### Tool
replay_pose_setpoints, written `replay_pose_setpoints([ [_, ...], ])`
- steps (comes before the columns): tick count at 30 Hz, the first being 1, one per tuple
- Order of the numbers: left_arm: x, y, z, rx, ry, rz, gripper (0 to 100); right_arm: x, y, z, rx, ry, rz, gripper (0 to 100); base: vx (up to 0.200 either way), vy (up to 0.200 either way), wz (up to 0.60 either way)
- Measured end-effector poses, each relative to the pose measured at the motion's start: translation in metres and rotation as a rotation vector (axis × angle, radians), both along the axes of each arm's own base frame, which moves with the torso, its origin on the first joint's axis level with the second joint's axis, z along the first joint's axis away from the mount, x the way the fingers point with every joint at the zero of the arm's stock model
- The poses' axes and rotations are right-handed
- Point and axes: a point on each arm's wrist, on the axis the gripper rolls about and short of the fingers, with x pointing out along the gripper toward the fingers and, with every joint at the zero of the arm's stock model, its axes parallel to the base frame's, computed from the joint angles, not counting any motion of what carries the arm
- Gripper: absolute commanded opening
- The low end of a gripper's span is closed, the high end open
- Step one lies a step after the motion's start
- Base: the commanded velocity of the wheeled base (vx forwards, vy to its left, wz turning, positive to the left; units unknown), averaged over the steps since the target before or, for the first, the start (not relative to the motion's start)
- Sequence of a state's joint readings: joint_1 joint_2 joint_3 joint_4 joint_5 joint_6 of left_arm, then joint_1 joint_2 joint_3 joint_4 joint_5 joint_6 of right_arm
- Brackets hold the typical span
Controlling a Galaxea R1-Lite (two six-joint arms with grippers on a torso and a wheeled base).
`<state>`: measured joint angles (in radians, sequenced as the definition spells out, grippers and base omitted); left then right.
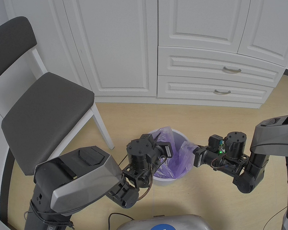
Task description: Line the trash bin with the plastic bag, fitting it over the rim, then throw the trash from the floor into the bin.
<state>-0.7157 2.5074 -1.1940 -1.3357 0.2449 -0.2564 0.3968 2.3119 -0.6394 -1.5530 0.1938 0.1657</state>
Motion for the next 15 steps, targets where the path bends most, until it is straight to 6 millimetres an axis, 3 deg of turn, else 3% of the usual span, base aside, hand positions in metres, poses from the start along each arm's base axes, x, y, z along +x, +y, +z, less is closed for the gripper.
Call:
replay_pose_setpoints([
  [15, 0.038, 0.013, -0.018, -0.072, 0.080, 0.069, 0, 0.006, -0.006, 0.000, 0.002, -0.009, -0.021, 0, 0.000, 0.000, 0.00],
])
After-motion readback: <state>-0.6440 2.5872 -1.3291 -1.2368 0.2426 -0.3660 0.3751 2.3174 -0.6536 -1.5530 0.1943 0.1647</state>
